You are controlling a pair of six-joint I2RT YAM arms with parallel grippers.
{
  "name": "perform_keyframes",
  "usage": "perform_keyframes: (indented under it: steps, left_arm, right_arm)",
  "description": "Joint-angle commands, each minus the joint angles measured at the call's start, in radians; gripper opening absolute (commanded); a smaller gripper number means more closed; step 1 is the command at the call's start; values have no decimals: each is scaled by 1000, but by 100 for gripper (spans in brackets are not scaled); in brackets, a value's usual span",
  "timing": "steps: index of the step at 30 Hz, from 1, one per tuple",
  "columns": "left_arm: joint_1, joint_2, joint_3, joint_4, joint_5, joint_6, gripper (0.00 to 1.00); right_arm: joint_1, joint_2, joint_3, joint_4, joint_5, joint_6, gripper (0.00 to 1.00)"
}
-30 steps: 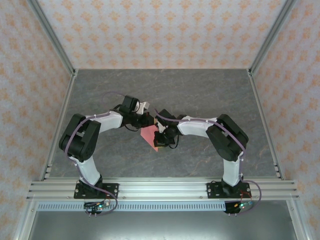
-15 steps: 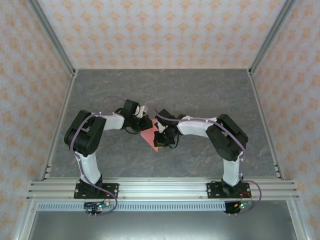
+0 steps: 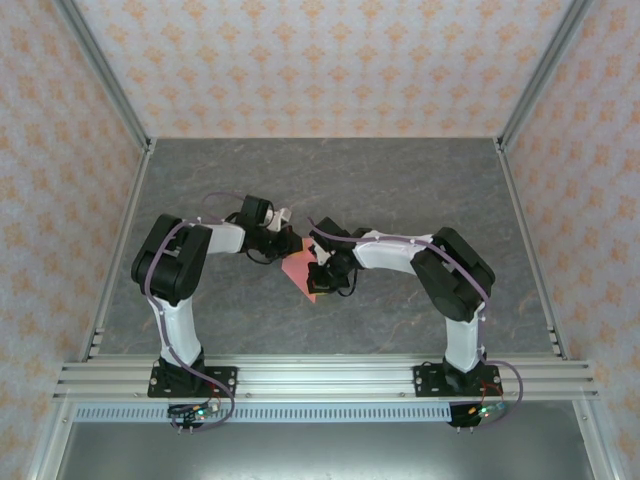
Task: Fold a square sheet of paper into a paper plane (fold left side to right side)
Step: Fourth fold the wing at the center of the table.
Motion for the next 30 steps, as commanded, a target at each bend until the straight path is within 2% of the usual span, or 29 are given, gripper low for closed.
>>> perform_keyframes:
  steps: [1,24,30]
  left_arm:
    - [50,64,61,-15,-156,54,7]
    - [122,179,278,-156,-155,106,7]
    - [130,122,281,-163,-136,101,11]
  right_arm:
    - [11,75,-44,-193,88,-18,0]
    - [13,75,-44,-199,87,-24,0]
    - [12,55,-56,-148,72,-25,0]
